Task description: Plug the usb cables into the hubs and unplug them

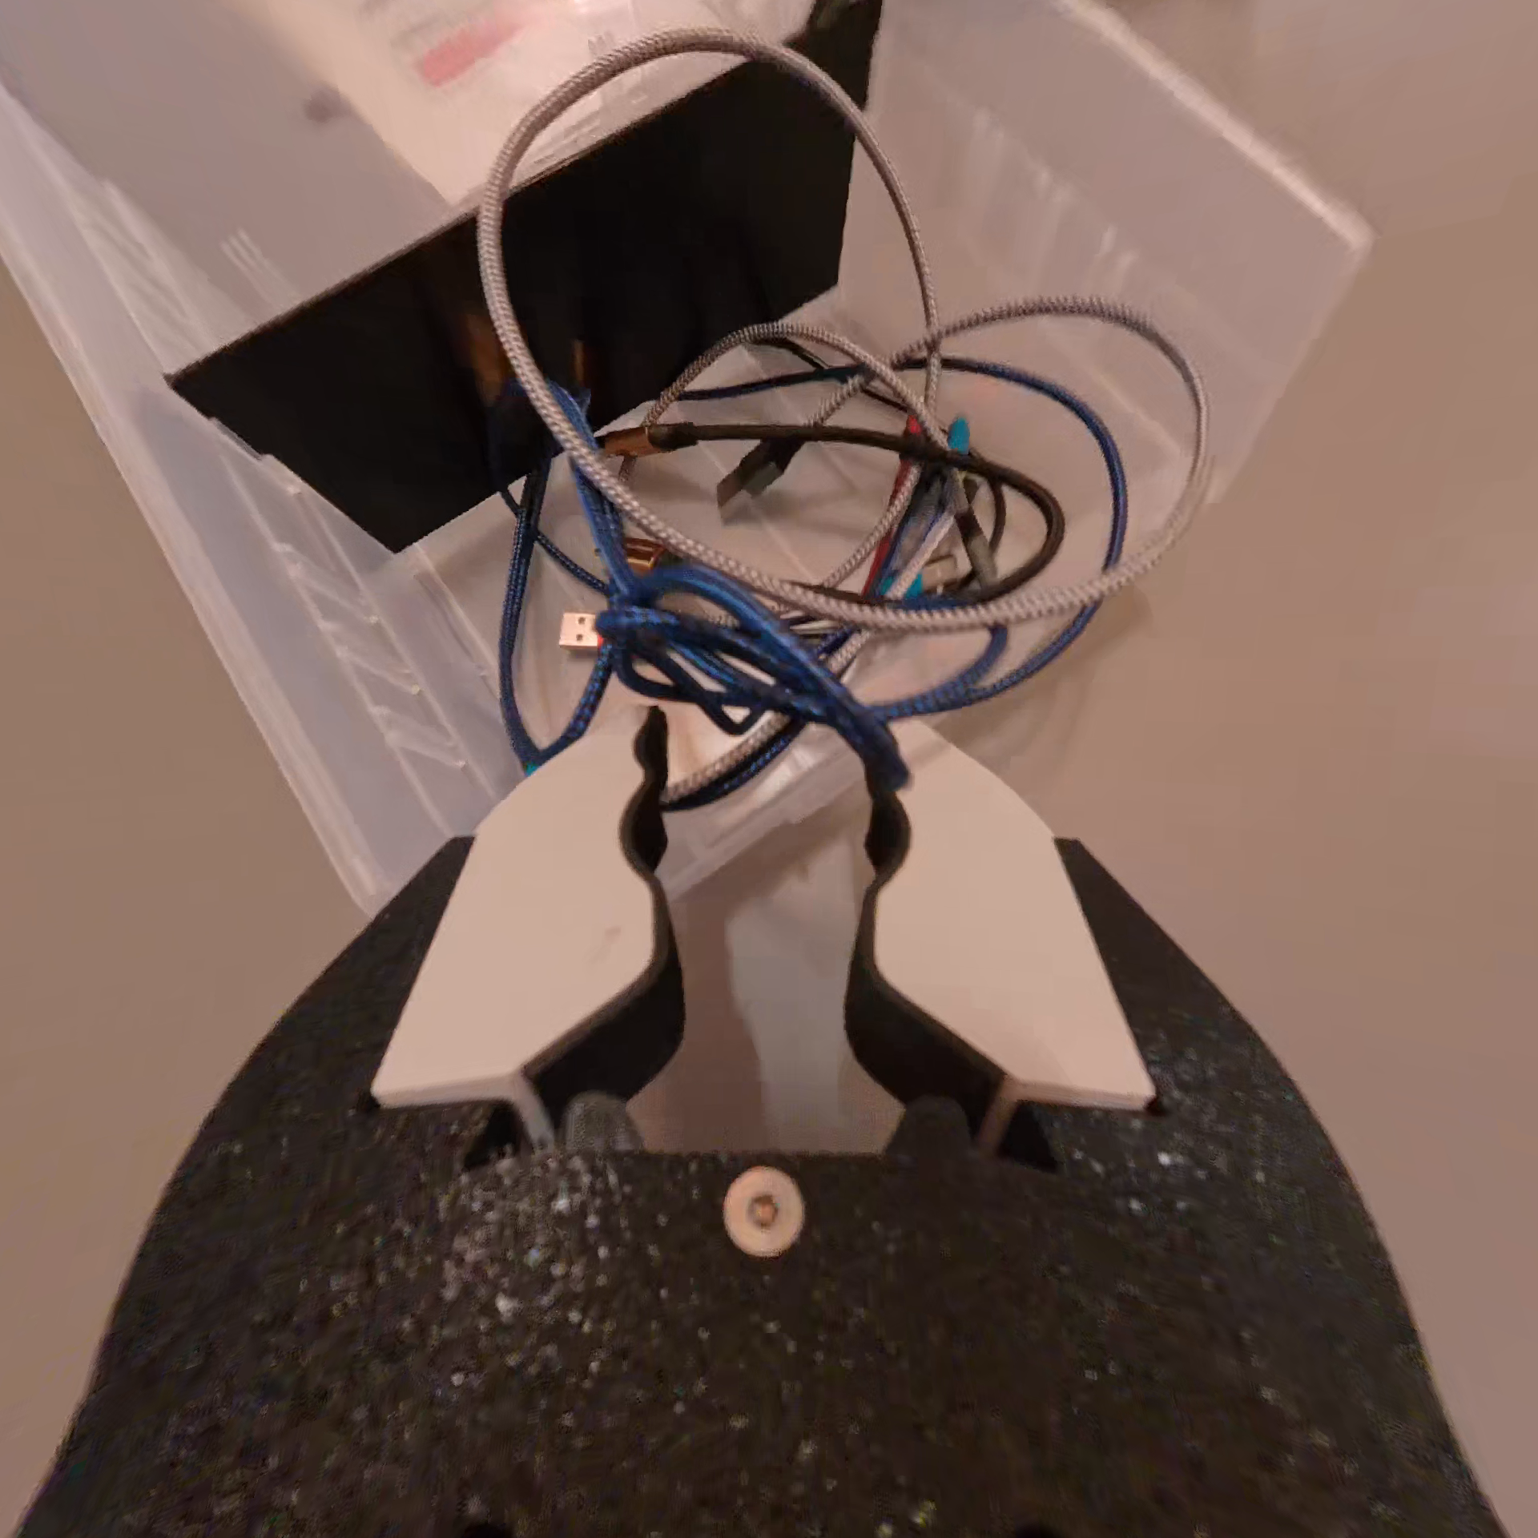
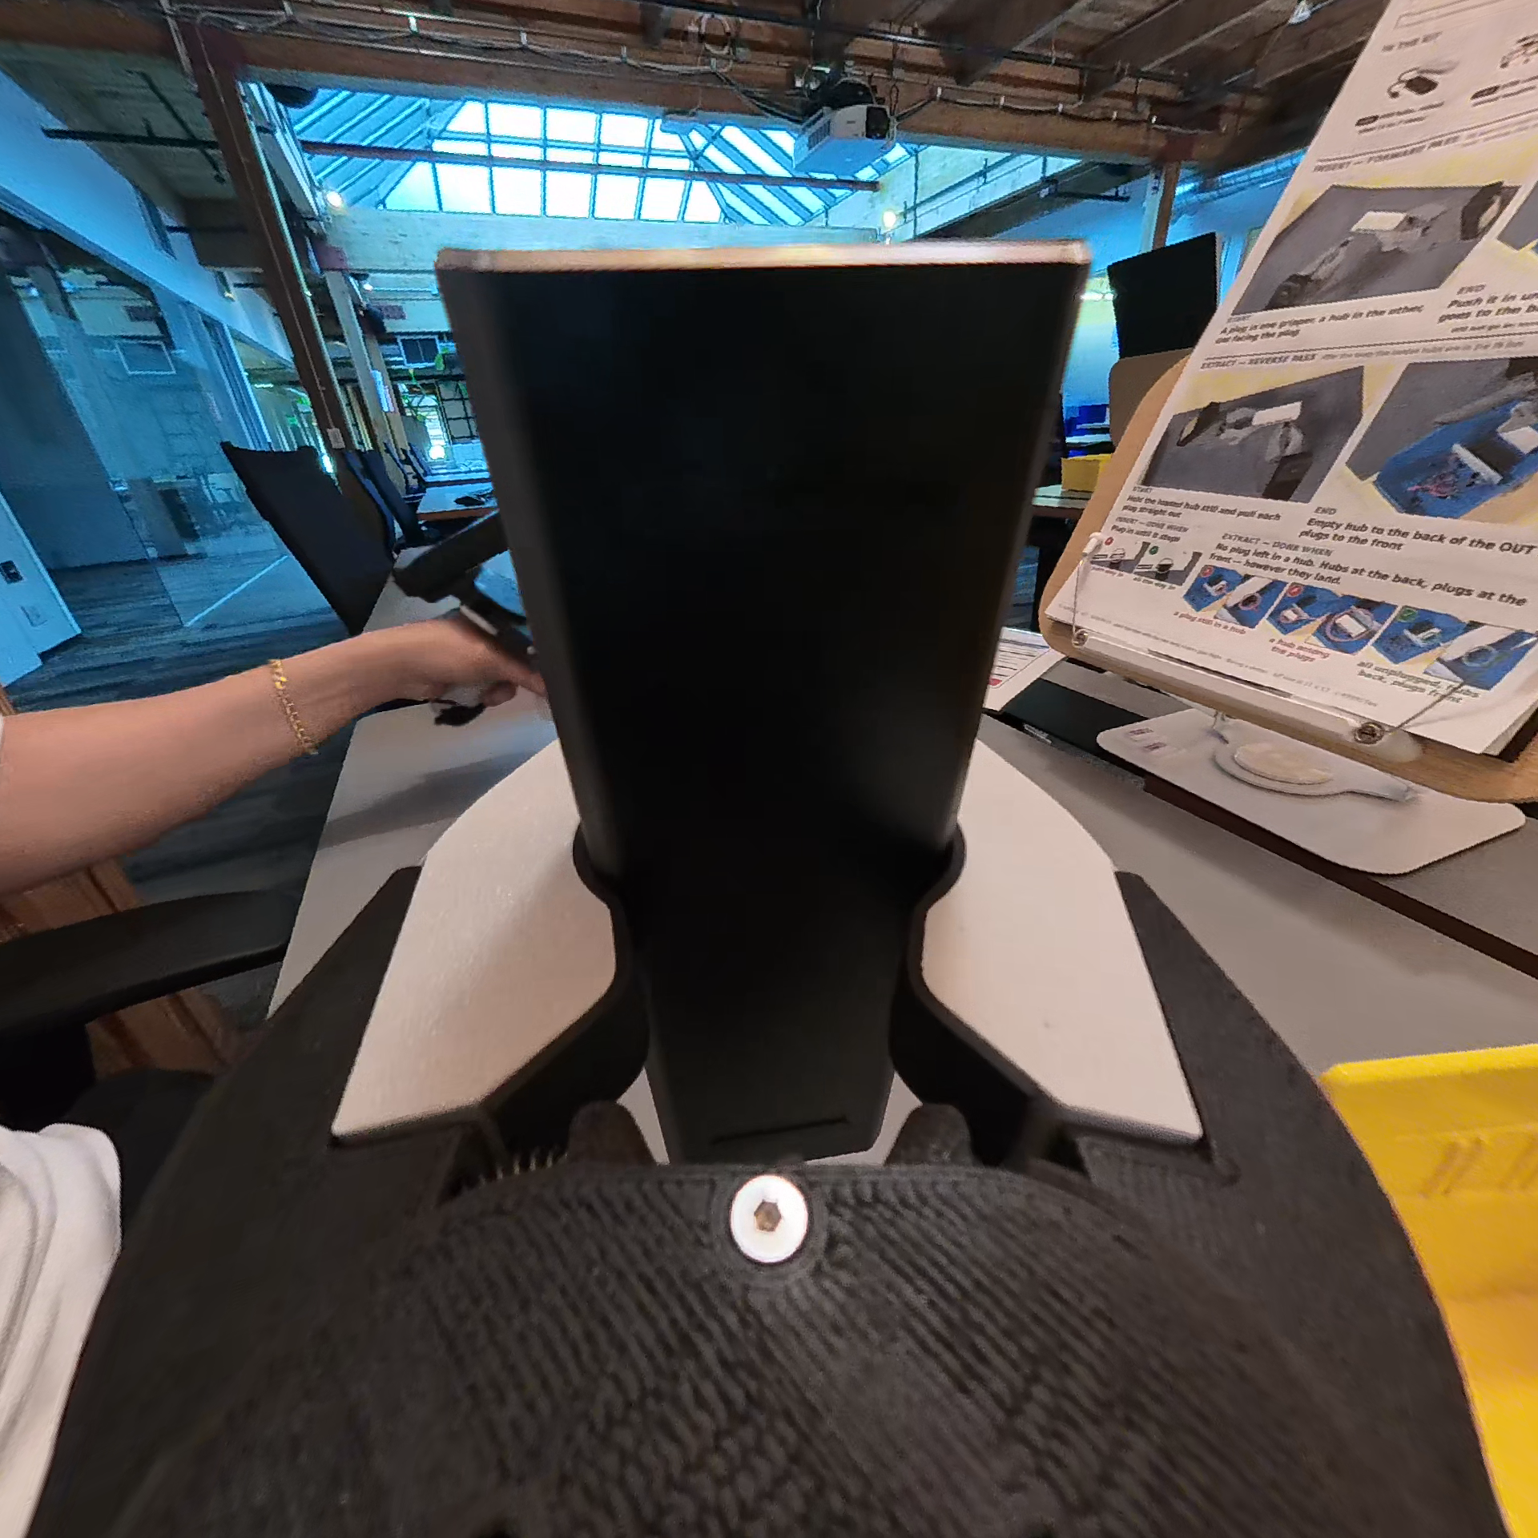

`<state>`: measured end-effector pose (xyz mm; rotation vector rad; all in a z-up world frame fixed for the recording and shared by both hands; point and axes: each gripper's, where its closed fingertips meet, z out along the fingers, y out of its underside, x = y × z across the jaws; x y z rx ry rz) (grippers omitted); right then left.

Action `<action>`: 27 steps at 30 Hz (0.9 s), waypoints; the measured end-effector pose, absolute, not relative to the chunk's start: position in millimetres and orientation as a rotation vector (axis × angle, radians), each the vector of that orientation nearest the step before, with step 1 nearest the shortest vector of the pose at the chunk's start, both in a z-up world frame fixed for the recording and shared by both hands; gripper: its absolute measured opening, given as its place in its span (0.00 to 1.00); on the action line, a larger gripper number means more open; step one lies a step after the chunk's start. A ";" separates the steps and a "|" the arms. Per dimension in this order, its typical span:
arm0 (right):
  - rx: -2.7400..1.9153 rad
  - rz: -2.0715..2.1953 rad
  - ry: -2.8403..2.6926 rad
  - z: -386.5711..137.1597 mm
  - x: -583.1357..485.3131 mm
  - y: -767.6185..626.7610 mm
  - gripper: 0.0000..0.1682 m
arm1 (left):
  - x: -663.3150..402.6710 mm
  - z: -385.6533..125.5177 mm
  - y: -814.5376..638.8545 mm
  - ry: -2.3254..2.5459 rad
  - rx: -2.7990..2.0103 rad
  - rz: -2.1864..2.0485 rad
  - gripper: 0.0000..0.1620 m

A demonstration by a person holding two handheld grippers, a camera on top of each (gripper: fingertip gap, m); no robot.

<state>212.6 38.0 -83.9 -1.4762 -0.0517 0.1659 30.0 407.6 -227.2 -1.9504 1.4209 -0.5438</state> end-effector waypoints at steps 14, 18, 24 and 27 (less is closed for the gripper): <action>-1.452 0.137 -0.065 -71.8 211.2 29.5 0.44 | 41.8 -144.4 406.3 1.264 -1.714 -0.814 0.02; -1.444 0.124 -0.073 -66.6 210.2 25.5 0.44 | 41.9 -91.5 396.0 1.220 -1.568 -0.897 0.02; -1.438 0.109 -0.076 -63.2 211.2 21.5 0.44 | 43.3 -11.5 376.8 1.155 -1.383 -0.947 0.02; -1.435 0.106 -0.076 -61.7 211.9 19.3 0.44 | 42.0 29.1 362.7 1.147 -1.273 -0.905 0.02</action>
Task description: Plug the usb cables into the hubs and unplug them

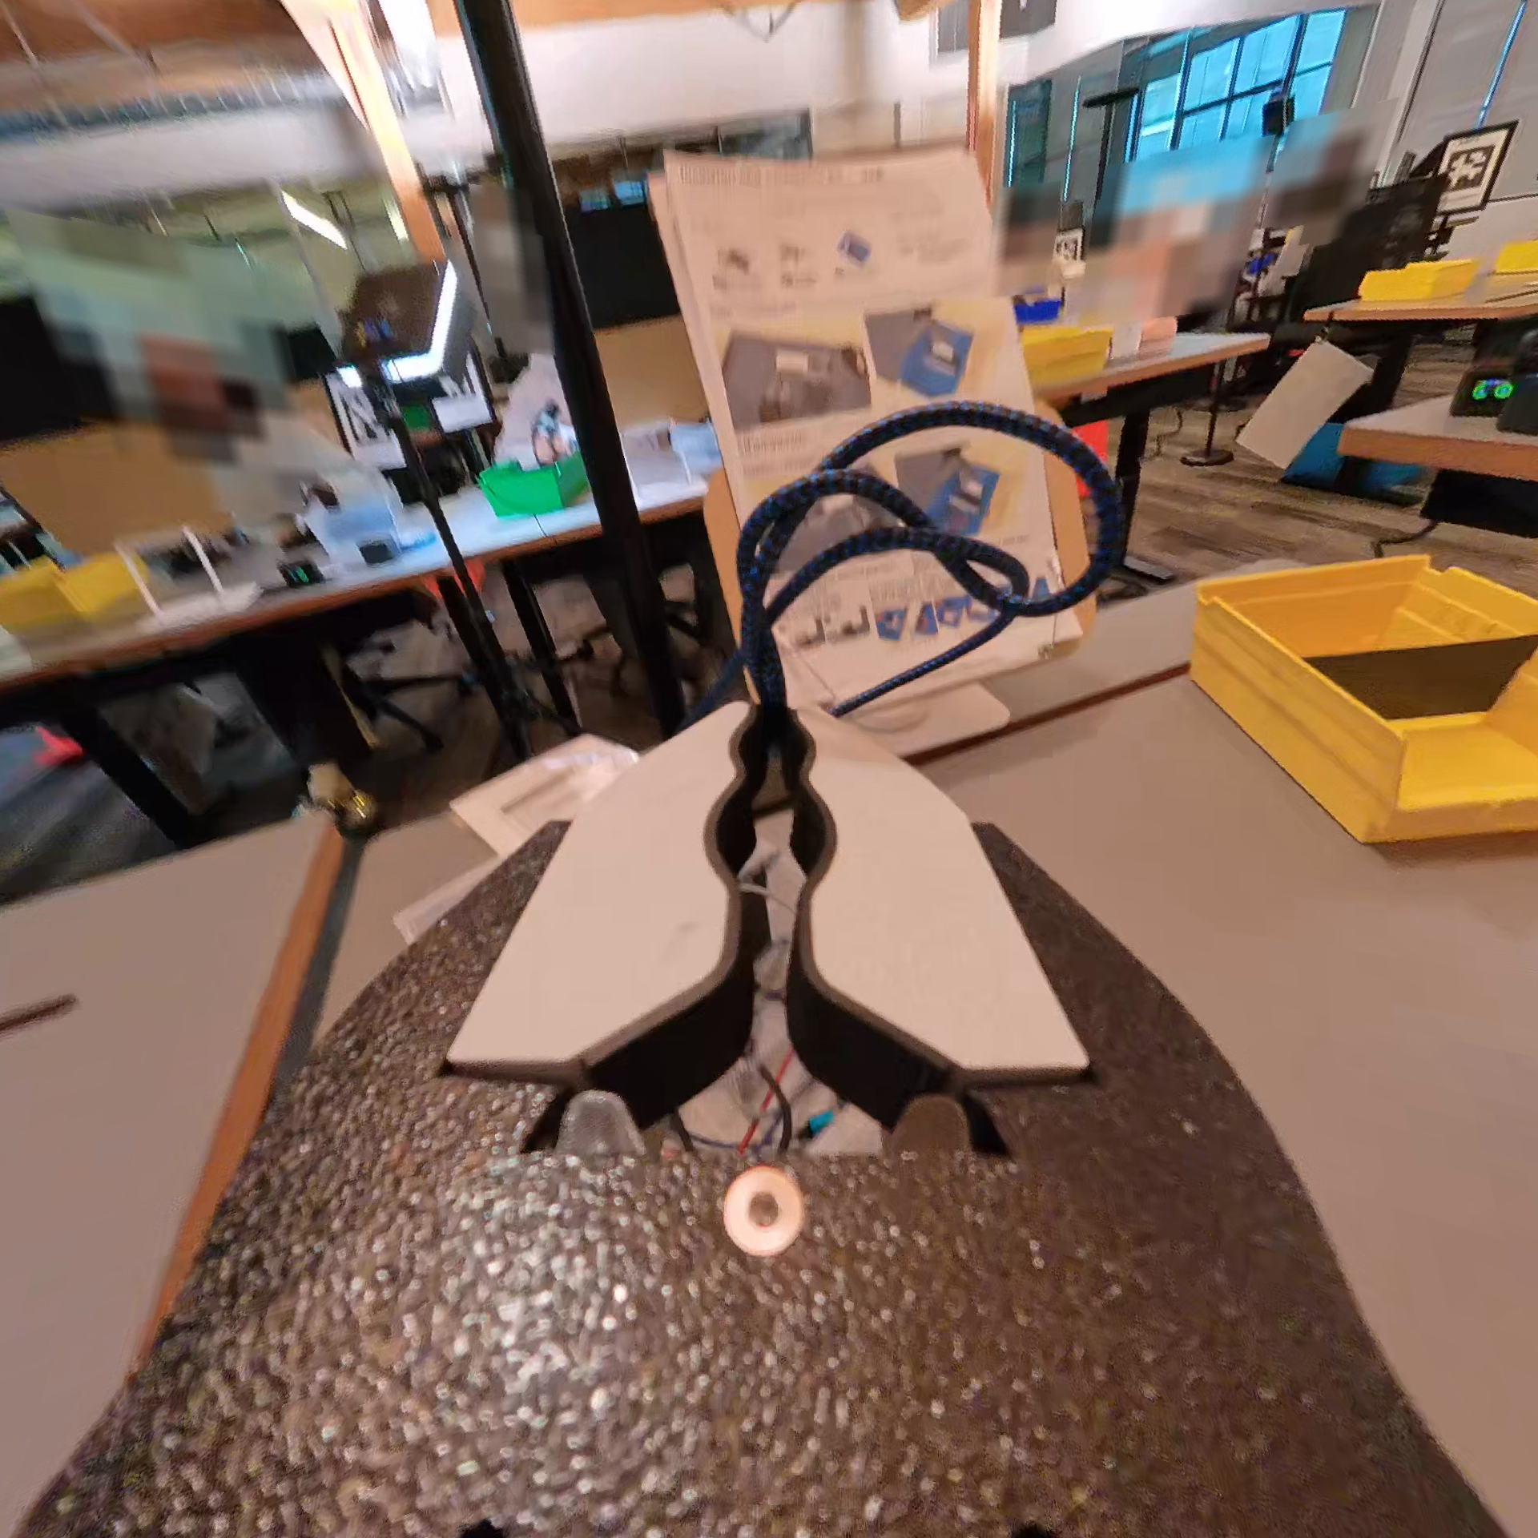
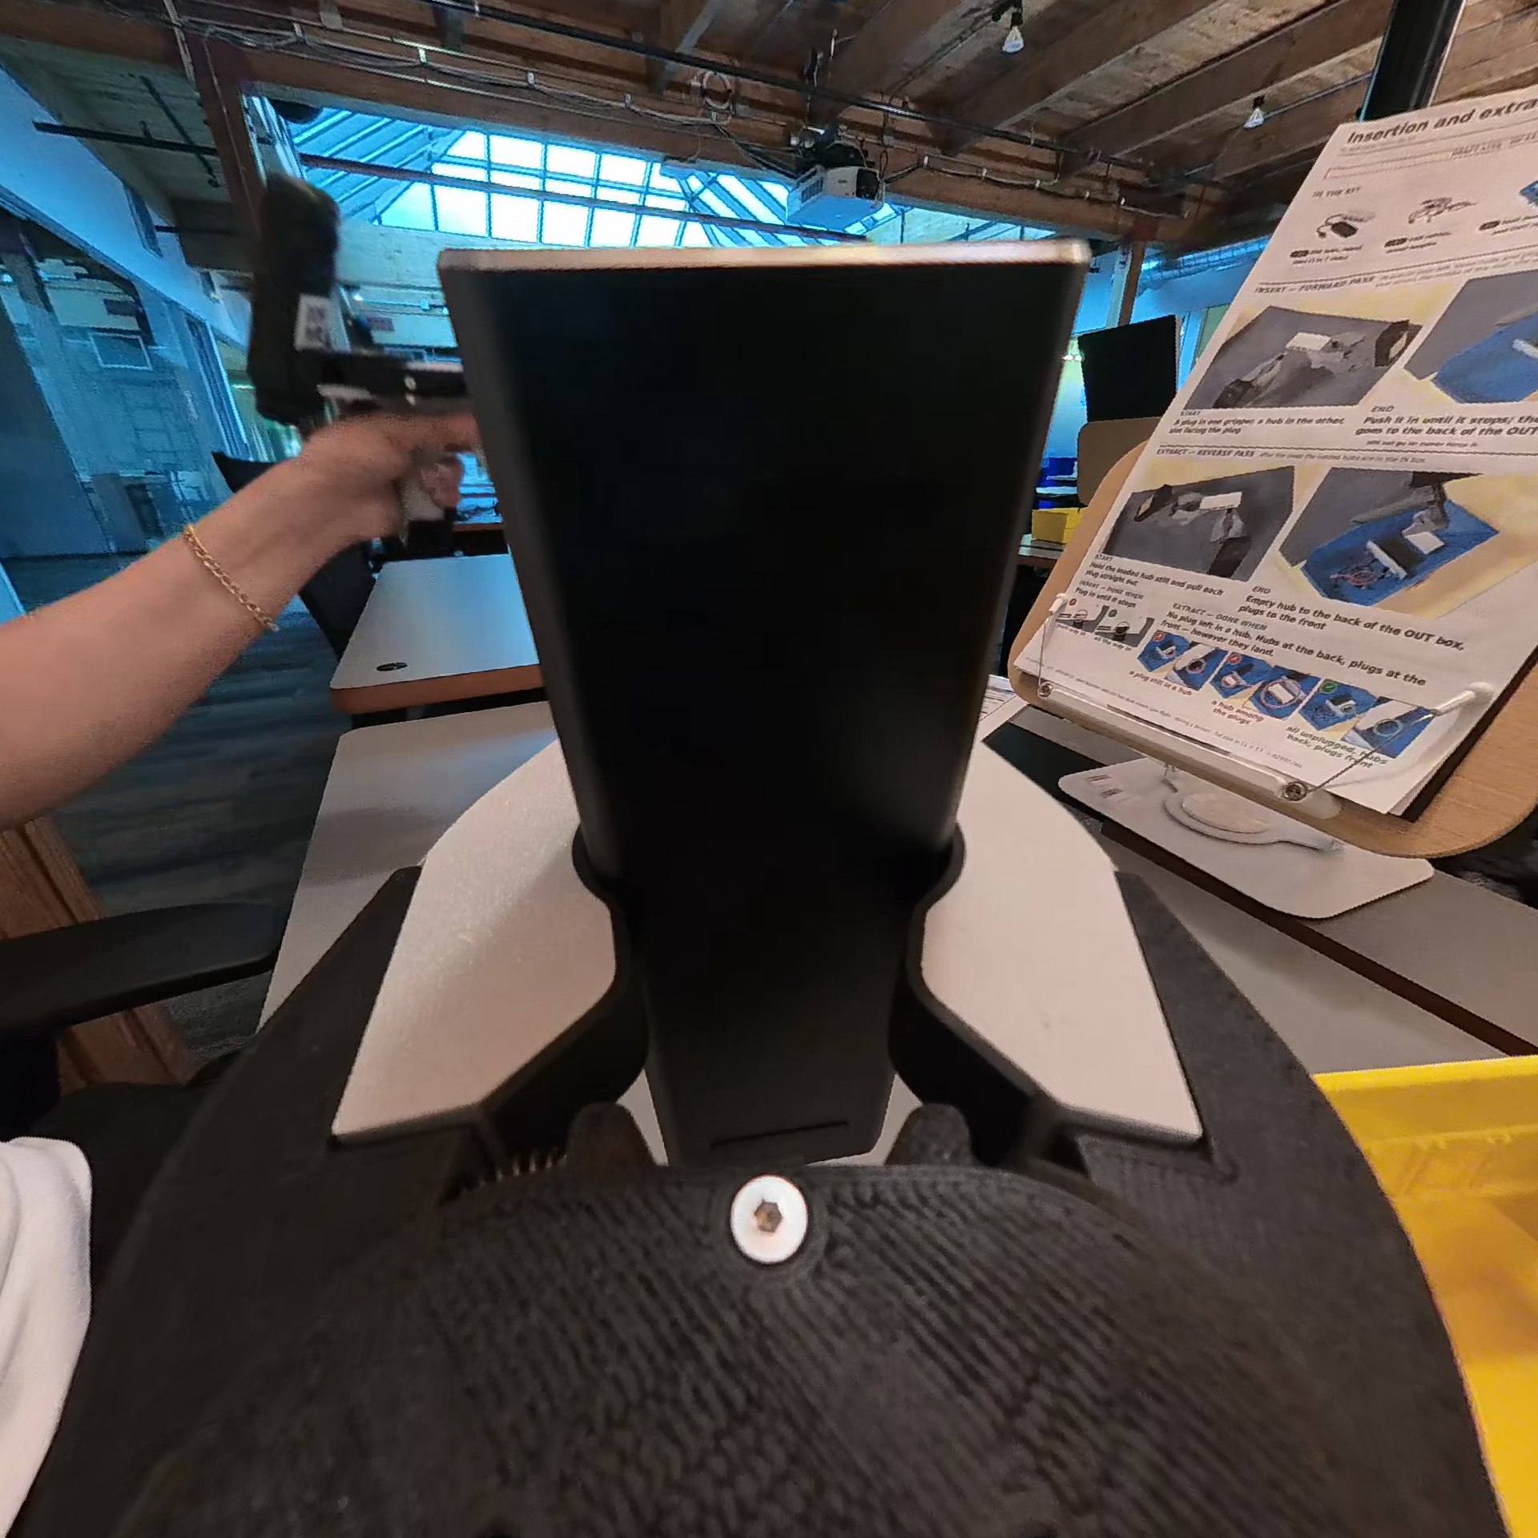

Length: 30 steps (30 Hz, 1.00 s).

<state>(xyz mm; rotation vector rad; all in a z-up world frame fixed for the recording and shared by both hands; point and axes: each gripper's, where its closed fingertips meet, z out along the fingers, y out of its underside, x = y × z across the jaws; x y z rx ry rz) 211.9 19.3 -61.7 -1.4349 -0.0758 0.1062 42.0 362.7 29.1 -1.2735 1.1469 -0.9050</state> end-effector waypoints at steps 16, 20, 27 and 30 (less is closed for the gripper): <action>-1.440 0.123 -0.076 -65.4 212.6 19.8 0.44 | 58.3 239.4 365.7 1.073 -0.957 -0.371 0.01; -1.452 0.128 -0.083 -69.0 211.3 21.8 0.44 | 79.5 198.8 446.5 1.118 -1.186 -0.231 0.02; -1.460 0.106 -0.080 -68.8 215.8 16.9 0.44 | 49.7 135.7 536.2 1.082 -1.388 0.037 0.02; -1.451 0.111 -0.067 -68.2 219.1 14.9 0.44 | 39.8 149.6 537.4 1.077 -1.353 0.079 0.02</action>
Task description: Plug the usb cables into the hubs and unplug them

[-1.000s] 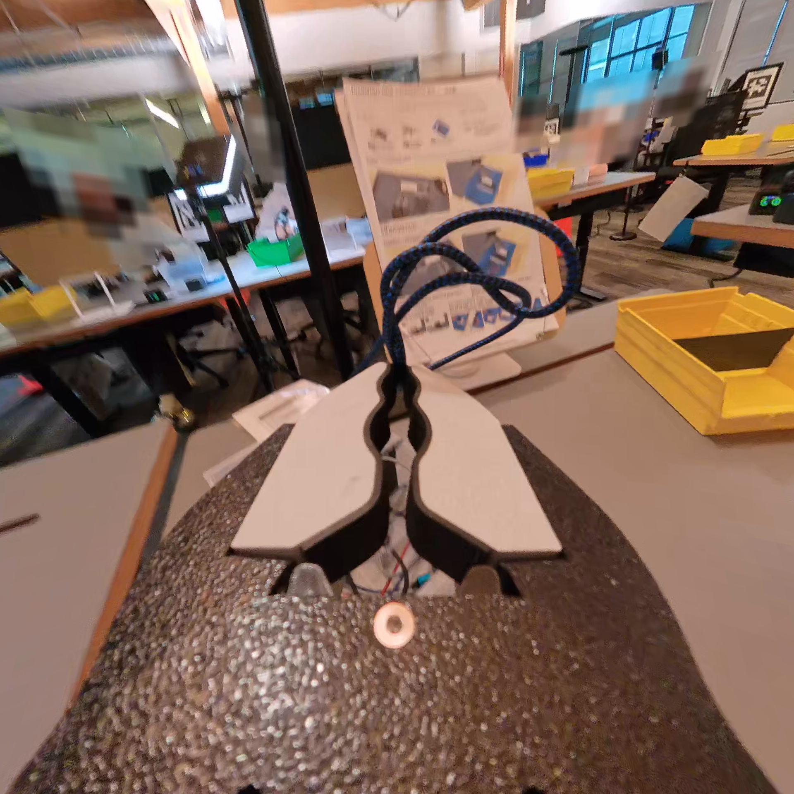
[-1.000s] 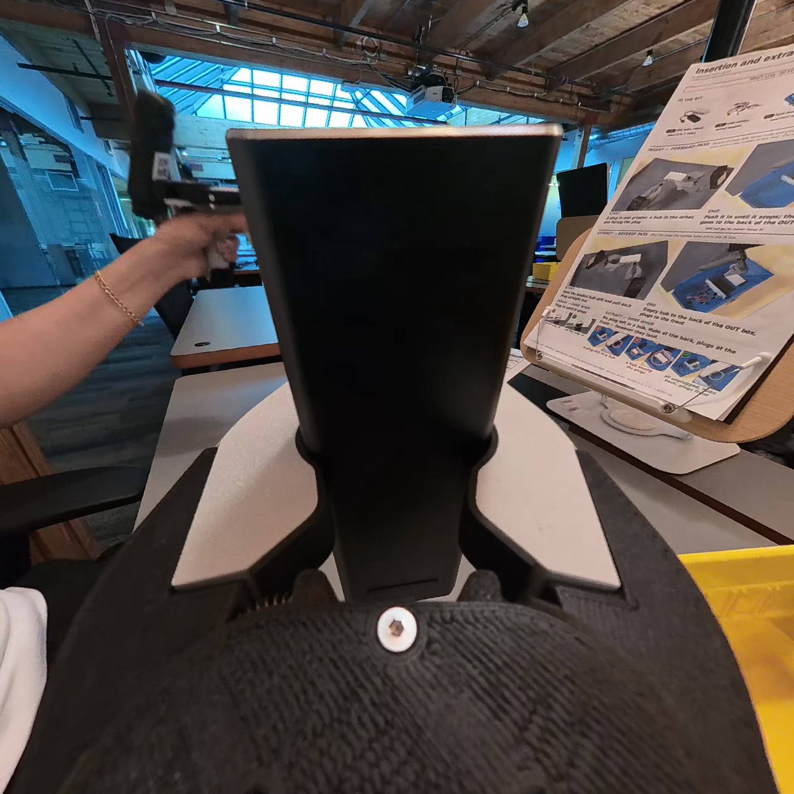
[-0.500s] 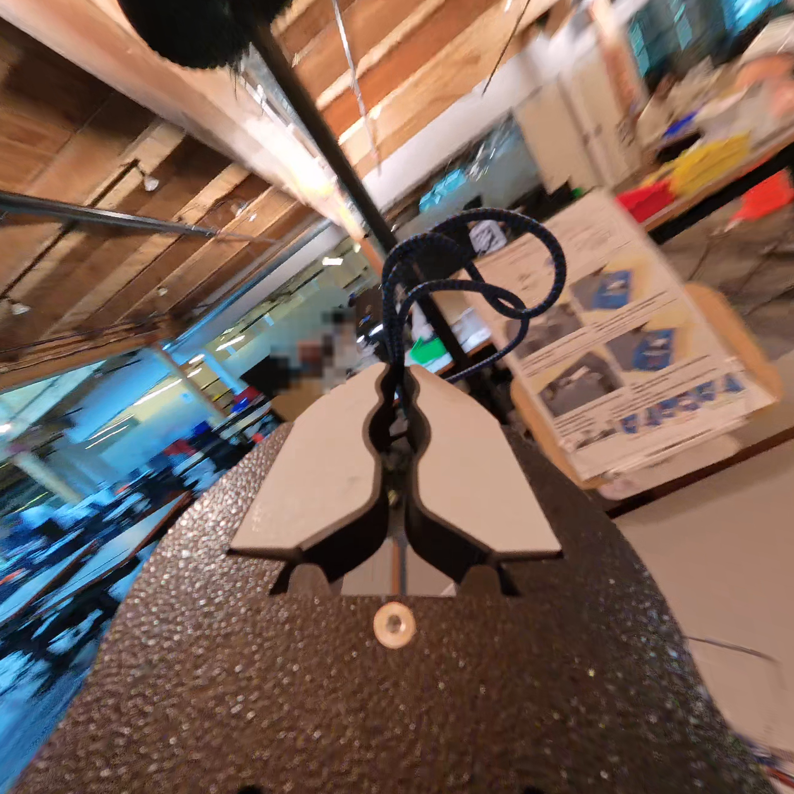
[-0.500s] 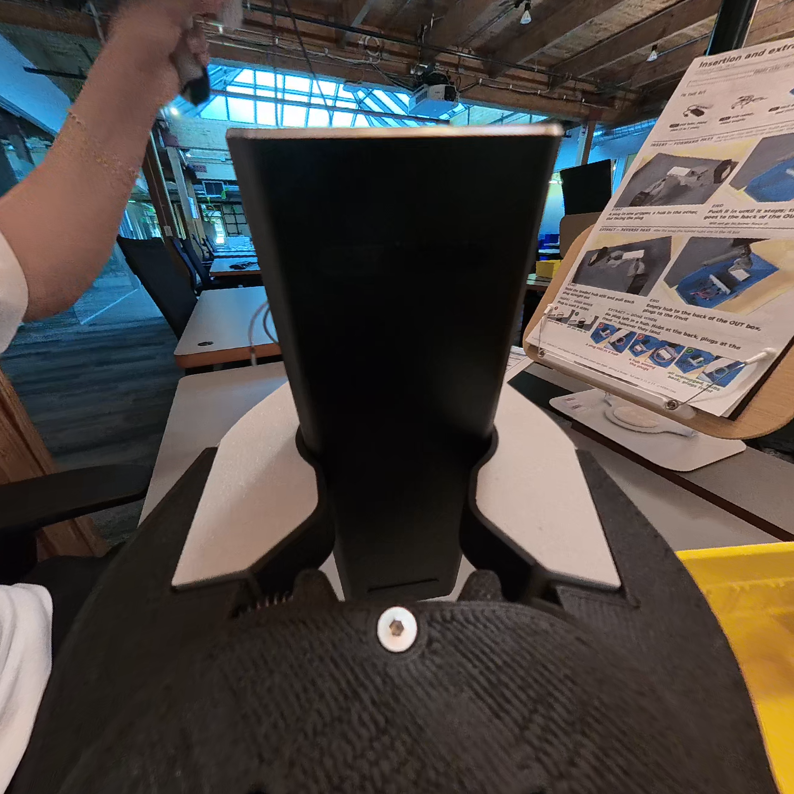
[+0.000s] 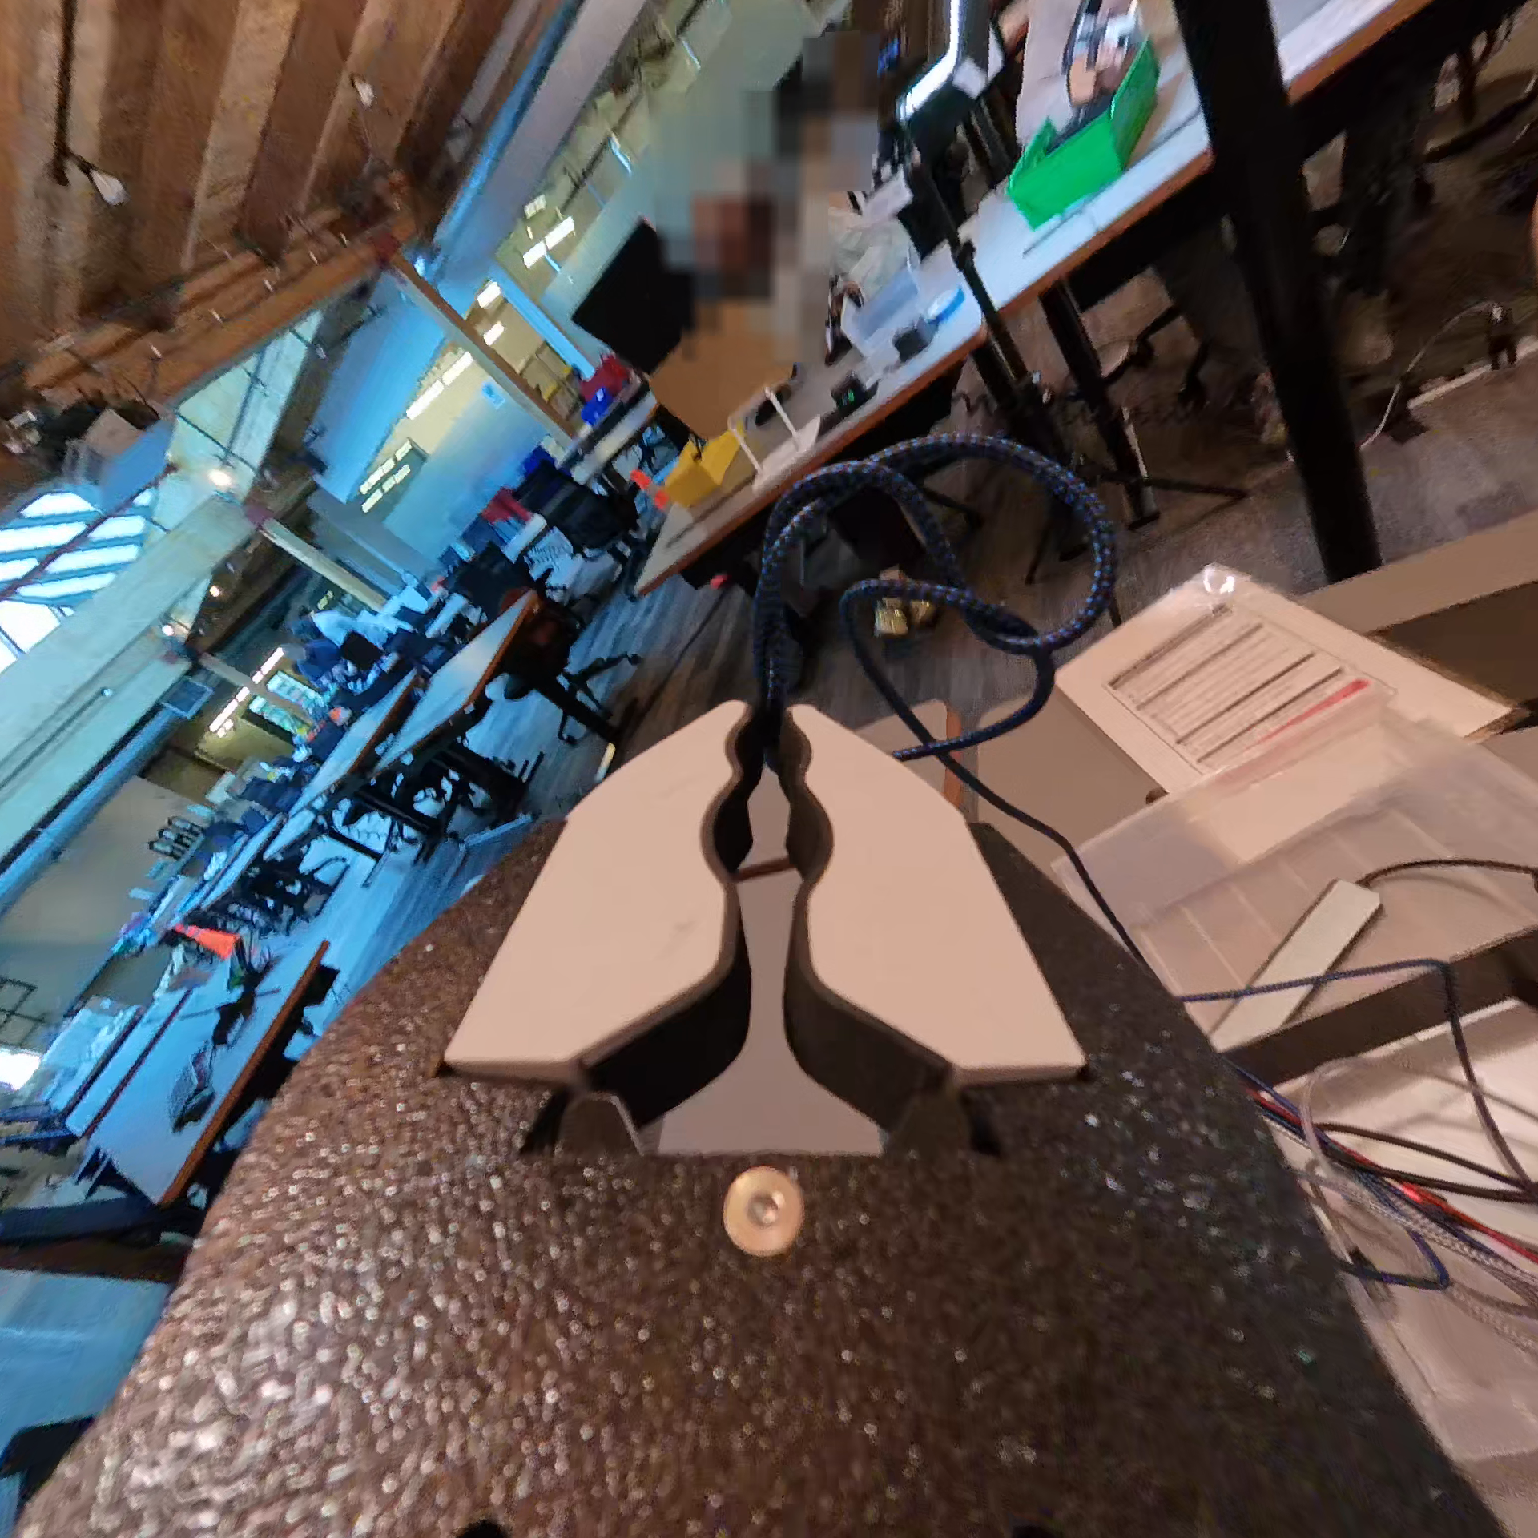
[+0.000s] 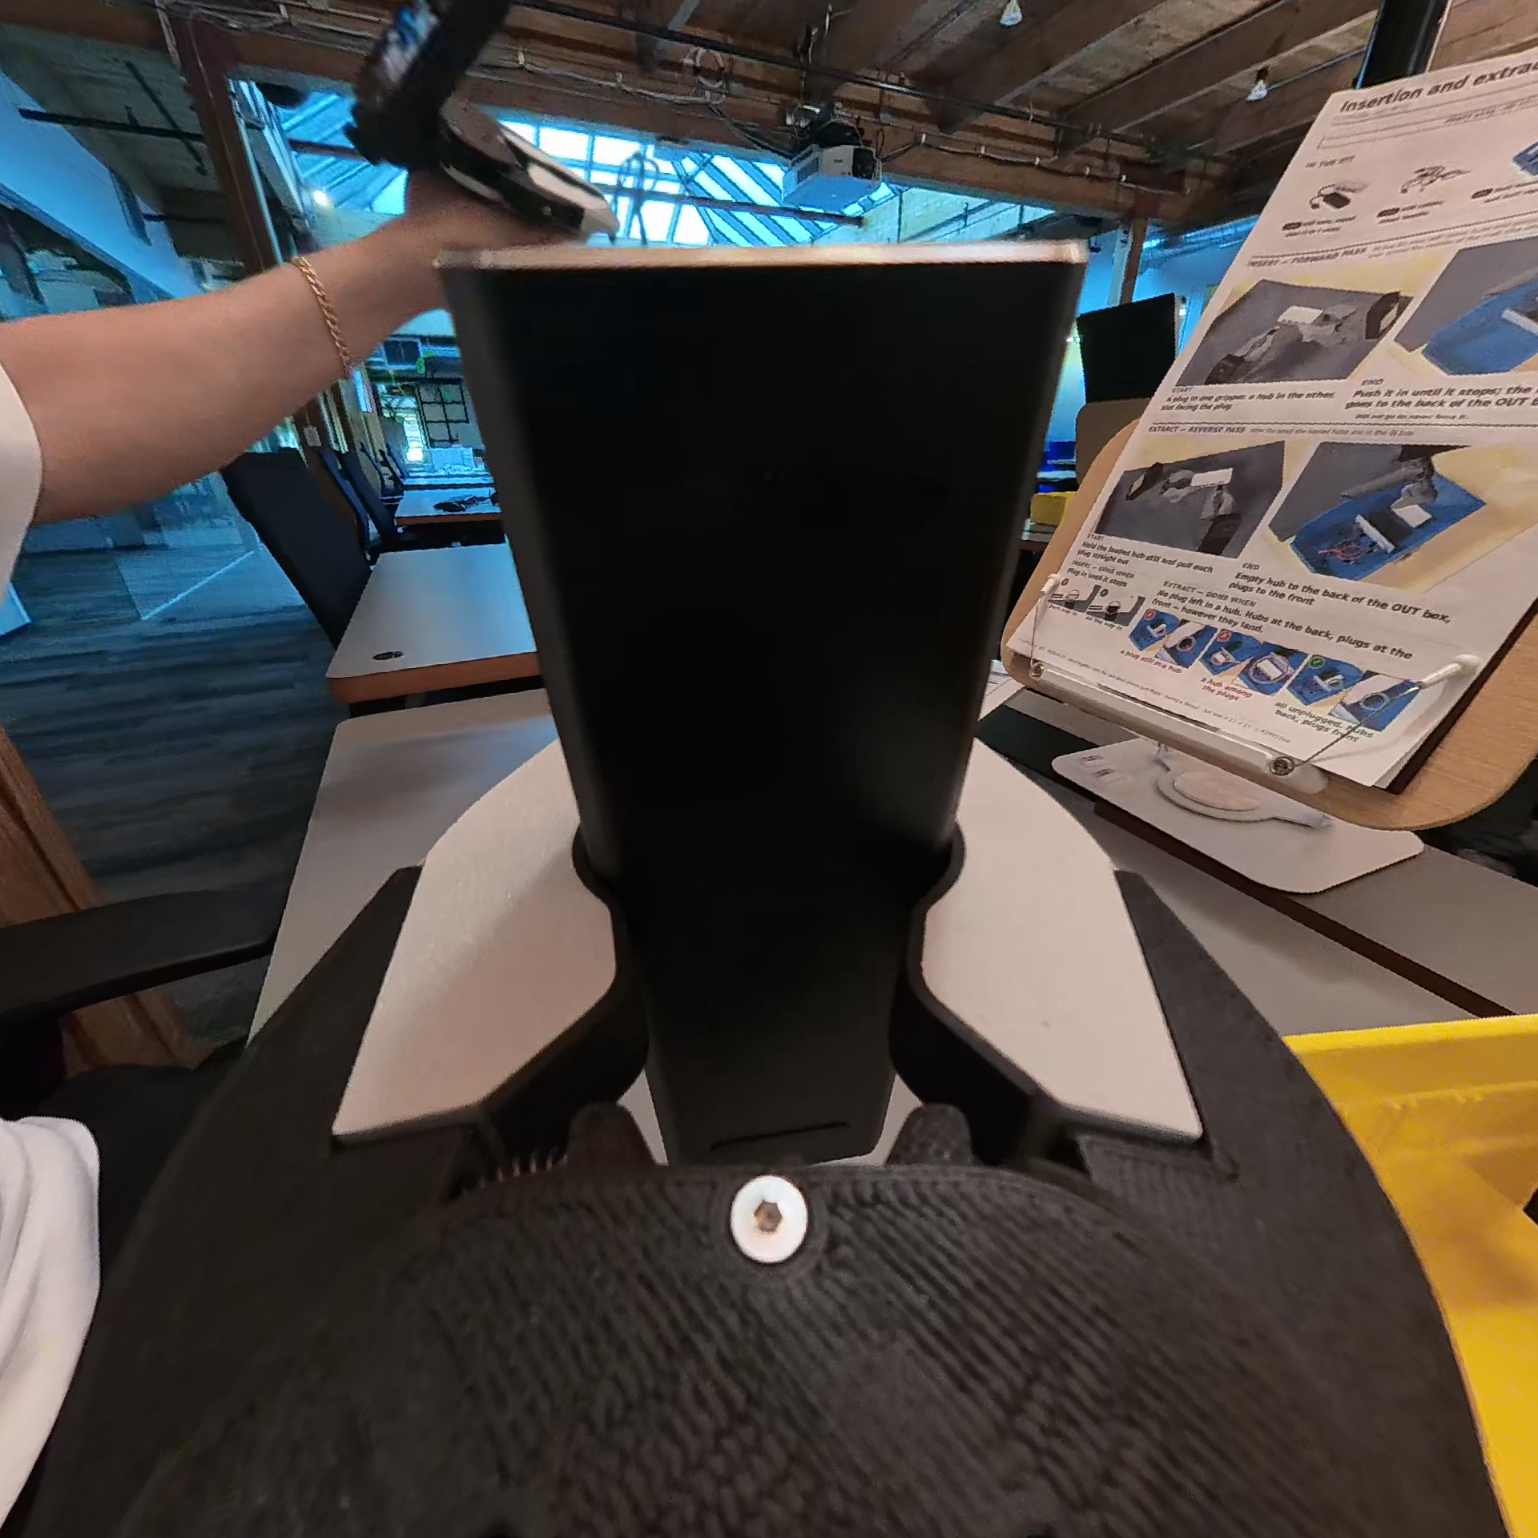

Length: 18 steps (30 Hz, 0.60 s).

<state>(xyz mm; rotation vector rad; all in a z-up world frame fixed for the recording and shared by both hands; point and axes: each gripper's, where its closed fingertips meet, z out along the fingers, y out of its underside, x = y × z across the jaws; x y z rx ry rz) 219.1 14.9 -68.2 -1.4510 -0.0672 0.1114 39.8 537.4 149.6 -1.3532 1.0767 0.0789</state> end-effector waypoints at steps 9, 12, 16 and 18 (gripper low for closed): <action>-1.465 0.132 -0.056 -76.2 220.1 20.5 0.44 | 48.1 274.2 448.2 1.036 -1.056 -0.164 0.01; -1.474 0.135 -0.066 -78.0 217.4 23.0 0.44 | 69.7 249.0 445.3 1.208 -1.038 0.005 0.01; -1.485 0.126 -0.074 -78.9 215.7 23.6 0.44 | 73.8 256.9 422.0 1.141 -1.037 -0.230 0.01; -1.484 0.124 -0.078 -78.2 215.0 22.8 0.44 | 78.3 251.7 416.4 1.184 -1.026 -0.192 0.01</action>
